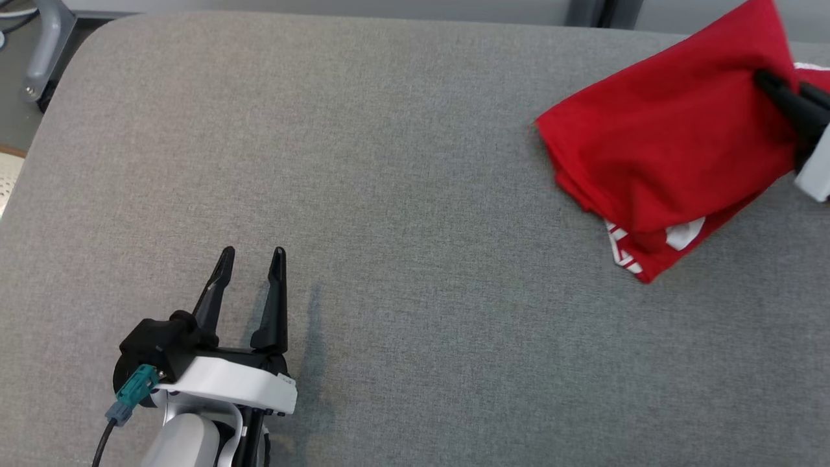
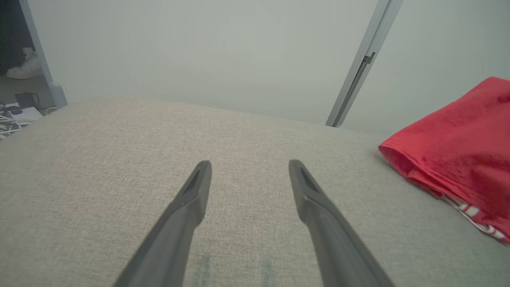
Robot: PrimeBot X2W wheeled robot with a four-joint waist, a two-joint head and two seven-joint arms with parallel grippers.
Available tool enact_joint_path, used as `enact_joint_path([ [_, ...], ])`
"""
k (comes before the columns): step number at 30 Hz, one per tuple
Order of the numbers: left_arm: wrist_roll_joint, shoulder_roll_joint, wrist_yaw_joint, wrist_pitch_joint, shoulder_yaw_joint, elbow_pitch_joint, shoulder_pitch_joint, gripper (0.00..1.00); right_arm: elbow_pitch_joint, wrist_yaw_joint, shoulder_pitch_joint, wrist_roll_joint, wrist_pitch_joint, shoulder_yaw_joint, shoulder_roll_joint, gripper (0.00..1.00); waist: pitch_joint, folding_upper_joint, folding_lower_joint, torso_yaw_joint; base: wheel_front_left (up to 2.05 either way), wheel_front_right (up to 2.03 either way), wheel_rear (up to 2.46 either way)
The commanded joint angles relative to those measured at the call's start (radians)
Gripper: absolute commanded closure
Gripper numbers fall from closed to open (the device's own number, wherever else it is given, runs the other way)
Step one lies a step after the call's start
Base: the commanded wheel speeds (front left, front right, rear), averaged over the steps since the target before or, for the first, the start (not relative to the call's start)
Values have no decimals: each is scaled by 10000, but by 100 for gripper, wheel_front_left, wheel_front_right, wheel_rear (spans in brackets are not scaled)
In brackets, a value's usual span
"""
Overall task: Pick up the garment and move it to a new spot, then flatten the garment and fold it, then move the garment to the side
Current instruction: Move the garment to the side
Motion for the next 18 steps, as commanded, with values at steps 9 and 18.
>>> enact_joint_path([
  [9, 266, -110, -67, -11, 135, -87, -267, 0, 1426, 0, -941, -66, -393, 409, -1250, 100, 640, 0, 0, 125, 0, 0, 0],
  [18, 431, -206, -114, -11, 118, -88, -486, 0, 3261, 0, -1819, -1220, -639, 913, -1280, 100, 919, 0, 0, -163, 0, 0, 0],
])
